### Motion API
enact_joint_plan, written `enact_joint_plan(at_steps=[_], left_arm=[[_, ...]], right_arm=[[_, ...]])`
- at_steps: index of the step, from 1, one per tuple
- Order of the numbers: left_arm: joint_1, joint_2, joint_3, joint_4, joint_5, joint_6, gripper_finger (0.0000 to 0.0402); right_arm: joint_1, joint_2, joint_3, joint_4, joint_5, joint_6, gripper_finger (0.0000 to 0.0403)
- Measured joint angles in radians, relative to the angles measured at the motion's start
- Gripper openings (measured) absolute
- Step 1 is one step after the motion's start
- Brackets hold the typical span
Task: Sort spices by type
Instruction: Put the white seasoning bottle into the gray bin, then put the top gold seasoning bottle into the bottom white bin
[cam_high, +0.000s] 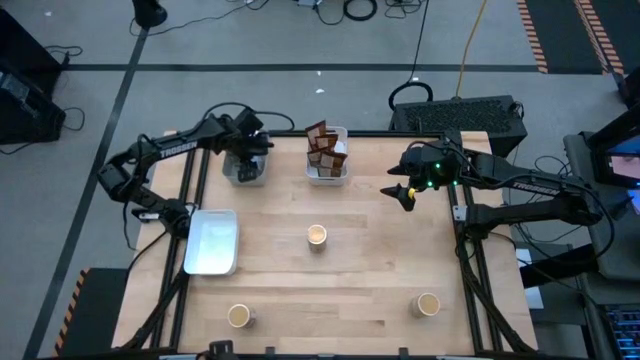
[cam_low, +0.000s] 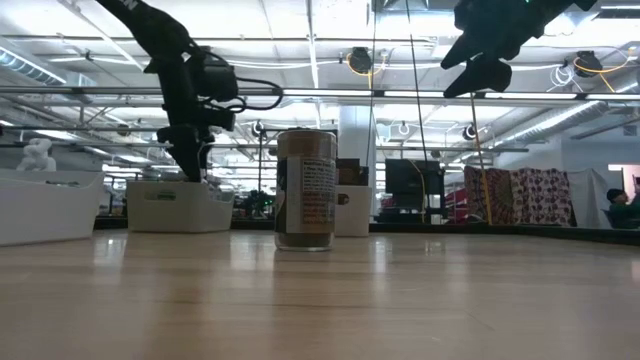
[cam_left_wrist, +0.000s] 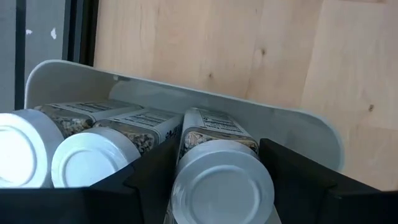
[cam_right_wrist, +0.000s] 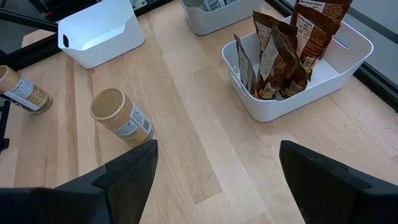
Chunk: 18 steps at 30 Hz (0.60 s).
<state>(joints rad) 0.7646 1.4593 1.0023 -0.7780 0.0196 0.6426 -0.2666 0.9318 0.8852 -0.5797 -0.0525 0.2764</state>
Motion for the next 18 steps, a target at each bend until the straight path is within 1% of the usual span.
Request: enact_joint_plan(at_steps=[10,18], left_arm=[[-0.026,0.000,0.000,0.002,-0.029,0.000,0.0231],[-0.028,0.000,0.000,0.001,-0.030,-0.008,0.0231]], right_arm=[[0.000,0.000,0.000,0.000,0.000,0.004,0.0320],[0.000,0.000,0.000,0.000,-0.001,0.004,0.0320]])
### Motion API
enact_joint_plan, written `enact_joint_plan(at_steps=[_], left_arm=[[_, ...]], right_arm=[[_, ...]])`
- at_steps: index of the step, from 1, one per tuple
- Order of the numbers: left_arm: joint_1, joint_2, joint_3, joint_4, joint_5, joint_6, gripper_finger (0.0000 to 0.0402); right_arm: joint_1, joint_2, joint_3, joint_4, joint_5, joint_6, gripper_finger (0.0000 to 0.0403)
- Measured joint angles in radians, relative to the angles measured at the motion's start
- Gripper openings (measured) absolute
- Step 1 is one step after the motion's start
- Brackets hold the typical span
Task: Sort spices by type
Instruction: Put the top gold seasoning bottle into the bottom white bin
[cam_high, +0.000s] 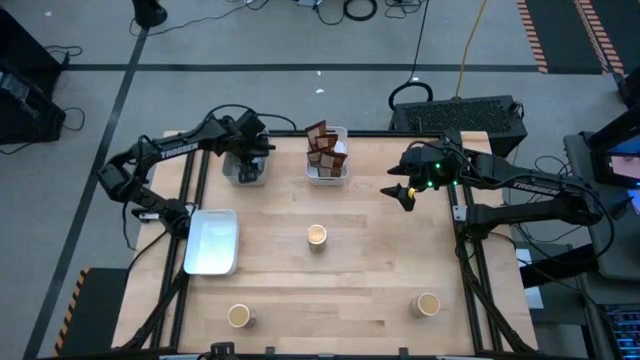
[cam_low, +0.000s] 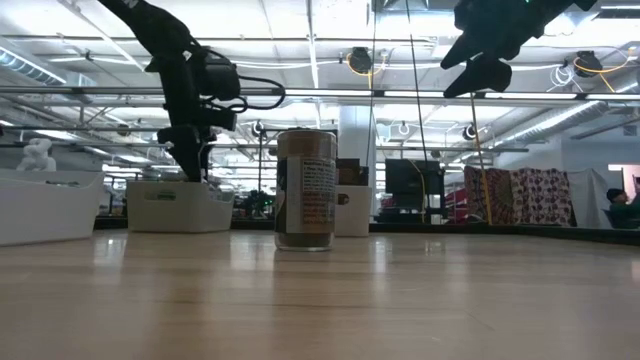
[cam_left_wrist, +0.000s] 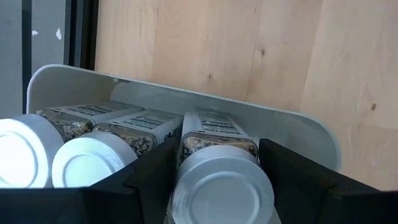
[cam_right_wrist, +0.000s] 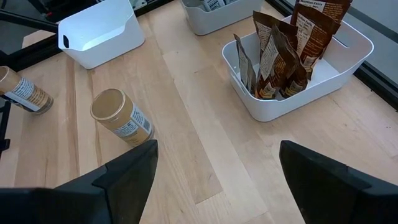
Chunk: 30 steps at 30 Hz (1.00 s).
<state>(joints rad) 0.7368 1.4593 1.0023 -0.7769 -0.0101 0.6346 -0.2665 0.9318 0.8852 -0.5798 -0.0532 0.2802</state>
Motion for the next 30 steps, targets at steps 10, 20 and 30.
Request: enact_joint_plan(at_steps=[10,20,30], left_arm=[[0.000,0.000,0.000,0.010,0.001,0.000,0.0231],[-0.008,0.000,0.021,0.010,-0.010,0.005,0.0231],[-0.008,0.000,0.070,0.001,-0.014,0.008,0.0231]], right_arm=[[0.000,0.000,0.000,0.000,0.000,-0.001,0.0320],[0.000,0.000,0.000,0.000,-0.001,-0.003,0.0320],[0.000,0.000,0.000,0.000,-0.001,-0.008,0.0320]])
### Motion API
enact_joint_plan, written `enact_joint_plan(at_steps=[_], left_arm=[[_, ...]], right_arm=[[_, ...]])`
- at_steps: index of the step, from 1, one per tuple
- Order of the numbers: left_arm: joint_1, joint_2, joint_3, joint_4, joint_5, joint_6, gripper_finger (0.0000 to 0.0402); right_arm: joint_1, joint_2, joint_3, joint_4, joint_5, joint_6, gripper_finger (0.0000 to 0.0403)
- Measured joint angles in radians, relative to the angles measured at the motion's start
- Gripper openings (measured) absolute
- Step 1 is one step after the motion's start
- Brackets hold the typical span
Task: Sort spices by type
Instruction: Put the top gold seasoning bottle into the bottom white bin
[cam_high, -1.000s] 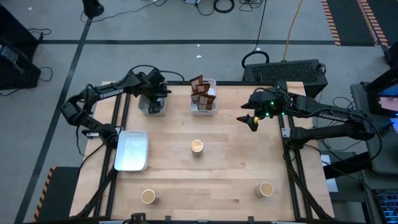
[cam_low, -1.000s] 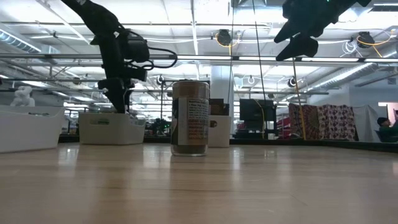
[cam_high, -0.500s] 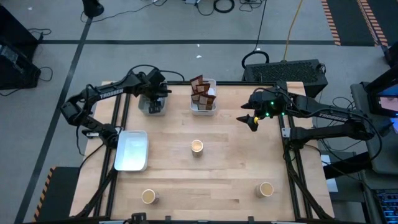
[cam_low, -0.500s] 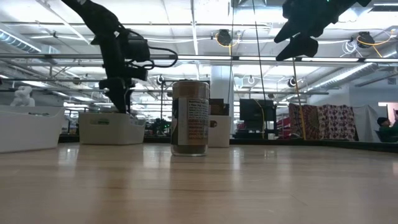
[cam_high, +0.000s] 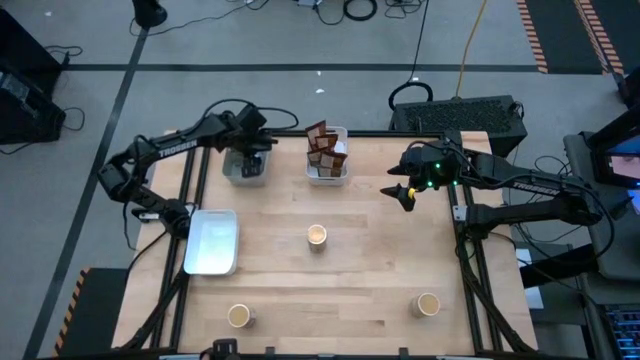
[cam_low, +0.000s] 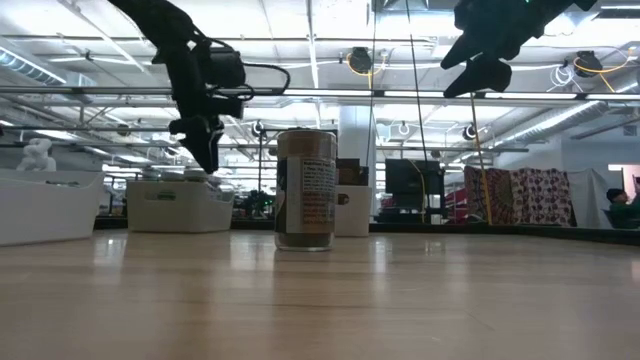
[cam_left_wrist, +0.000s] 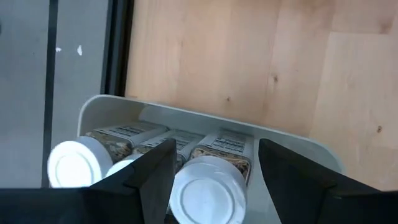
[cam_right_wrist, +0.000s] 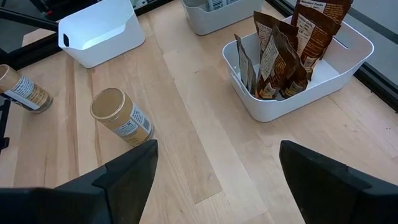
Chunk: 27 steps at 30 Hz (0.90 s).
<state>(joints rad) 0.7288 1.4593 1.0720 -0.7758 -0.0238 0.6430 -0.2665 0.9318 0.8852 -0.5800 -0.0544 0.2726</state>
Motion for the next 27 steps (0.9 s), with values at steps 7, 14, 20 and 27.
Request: enact_joint_plan(at_steps=[7,14,20,27], left_arm=[[-0.010,0.000,0.110,-0.123,0.064,-0.011,0.0231],[-0.098,-0.001,0.278,-0.272,0.269,-0.175,0.0231],[-0.308,-0.001,0.327,-0.228,0.377,-0.302,0.0231],[-0.572,0.010,0.327,-0.025,0.283,-0.289,0.0231]], right_arm=[[0.000,0.000,0.000,0.000,0.000,0.001,0.0320],[0.000,0.000,0.000,0.000,-0.003,0.001,0.0320],[0.000,0.000,0.000,0.000,-0.003,-0.007,0.0320],[0.000,0.000,0.000,0.001,-0.003,-0.043,0.0320]])
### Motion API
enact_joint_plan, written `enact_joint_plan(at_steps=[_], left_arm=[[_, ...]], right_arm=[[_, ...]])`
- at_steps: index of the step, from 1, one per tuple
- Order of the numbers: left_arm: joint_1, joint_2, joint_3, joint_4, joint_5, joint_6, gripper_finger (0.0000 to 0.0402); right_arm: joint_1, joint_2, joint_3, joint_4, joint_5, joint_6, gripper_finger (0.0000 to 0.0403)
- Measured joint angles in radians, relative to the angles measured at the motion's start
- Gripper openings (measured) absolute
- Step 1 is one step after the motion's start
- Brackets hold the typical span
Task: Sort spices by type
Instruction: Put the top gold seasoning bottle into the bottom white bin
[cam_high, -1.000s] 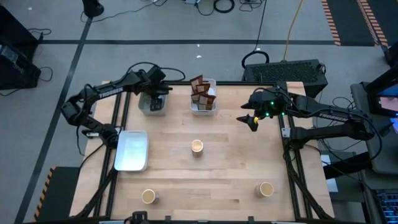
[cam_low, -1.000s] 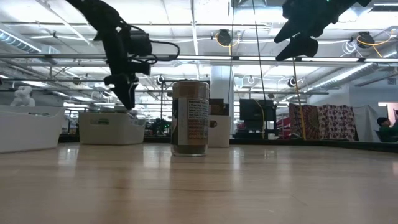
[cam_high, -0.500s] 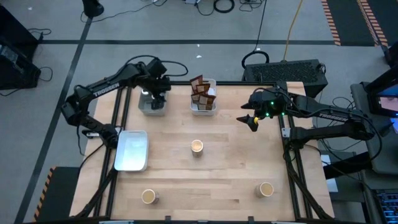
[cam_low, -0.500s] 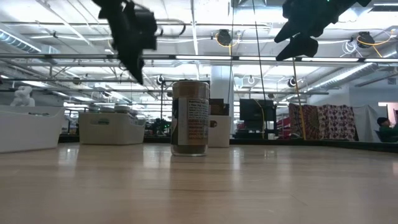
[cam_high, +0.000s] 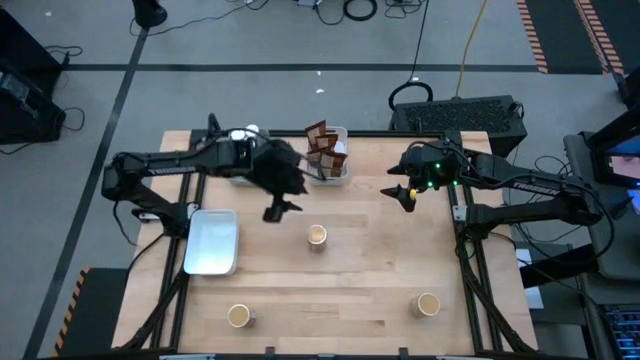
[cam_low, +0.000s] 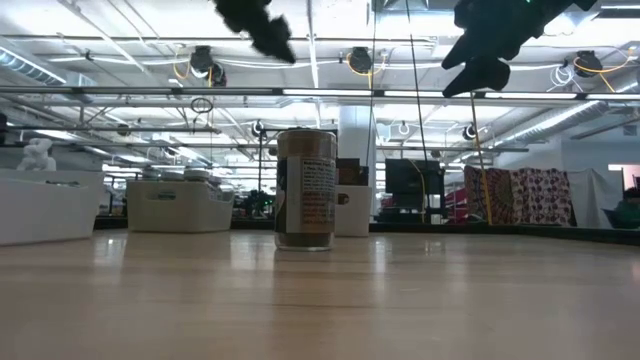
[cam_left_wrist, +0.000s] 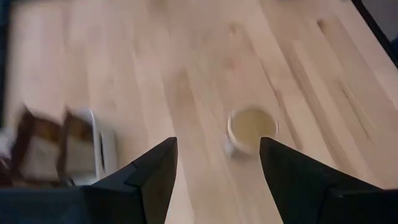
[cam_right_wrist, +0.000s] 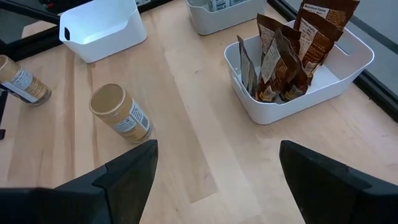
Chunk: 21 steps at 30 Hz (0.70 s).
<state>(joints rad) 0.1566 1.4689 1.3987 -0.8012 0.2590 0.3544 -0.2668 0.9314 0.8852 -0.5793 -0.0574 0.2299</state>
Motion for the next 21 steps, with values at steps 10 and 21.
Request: enact_joint_plan(at_steps=[10,21], left_arm=[[-0.168,0.081,0.000,0.123,-0.085,-0.009,0.0231],[-0.269,0.239,0.000,0.149,-0.132,-0.009,0.0231]], right_arm=[[0.000,0.000,0.000,-0.002,-0.038,-0.084,0.0320],[0.000,0.000,0.000,-0.009,-0.053,-0.111,0.0320]])
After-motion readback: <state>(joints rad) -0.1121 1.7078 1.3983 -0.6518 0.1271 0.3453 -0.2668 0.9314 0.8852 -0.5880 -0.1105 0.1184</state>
